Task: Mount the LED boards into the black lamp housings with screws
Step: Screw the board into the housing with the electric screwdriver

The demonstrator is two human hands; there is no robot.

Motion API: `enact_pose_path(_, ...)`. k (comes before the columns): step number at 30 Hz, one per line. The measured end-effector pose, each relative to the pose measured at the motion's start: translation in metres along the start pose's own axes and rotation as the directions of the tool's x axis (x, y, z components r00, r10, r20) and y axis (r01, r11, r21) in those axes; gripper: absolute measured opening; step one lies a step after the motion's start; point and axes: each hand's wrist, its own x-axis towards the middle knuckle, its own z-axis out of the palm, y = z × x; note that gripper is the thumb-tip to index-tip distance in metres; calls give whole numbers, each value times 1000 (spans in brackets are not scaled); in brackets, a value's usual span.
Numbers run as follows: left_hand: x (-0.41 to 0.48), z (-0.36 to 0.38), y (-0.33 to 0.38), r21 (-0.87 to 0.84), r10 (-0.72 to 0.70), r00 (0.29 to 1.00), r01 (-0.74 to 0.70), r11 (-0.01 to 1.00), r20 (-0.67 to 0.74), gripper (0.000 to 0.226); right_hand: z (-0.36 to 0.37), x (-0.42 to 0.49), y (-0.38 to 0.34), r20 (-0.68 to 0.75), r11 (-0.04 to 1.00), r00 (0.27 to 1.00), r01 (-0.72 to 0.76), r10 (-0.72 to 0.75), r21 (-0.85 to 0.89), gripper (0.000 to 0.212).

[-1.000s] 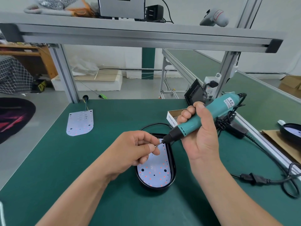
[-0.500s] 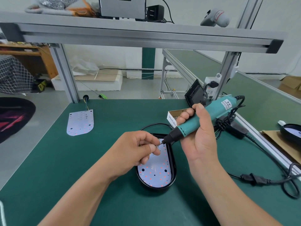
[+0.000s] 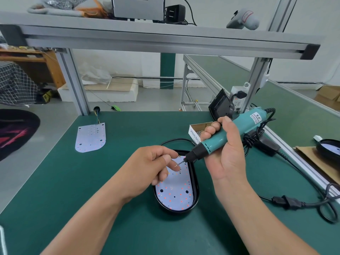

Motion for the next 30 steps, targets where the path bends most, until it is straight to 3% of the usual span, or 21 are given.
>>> enact_pose_path(5,11,-2,-7,-147,-74,964,37,988,-255,27,-2,0,-3,19,999,999,-38,39,-15,8)
enact_pose_path(8,18,-7,-19,136,-59,912,124,983,-406,20,-3,-1,-2,64,993,995,-74,80,-93,9)
enact_pose_path(10,19,-10,-24,265,-42,916,159,951,-398,23,-4,-3,1,99,983,989,-91,108,-162,10)
enact_pose_path(15,20,-10,-36,398,-88,930,237,886,-357,67,-3,-7,9,173,949,964,-152,204,-275,10)
enact_pose_path(20,25,-9,-43,340,-157,941,259,904,-299,42,-1,-13,14,207,924,943,-181,261,-337,10)
enact_pose_path(30,31,-9,-51,234,-173,936,251,939,-307,41,3,-19,18,260,914,931,-145,255,-378,11)
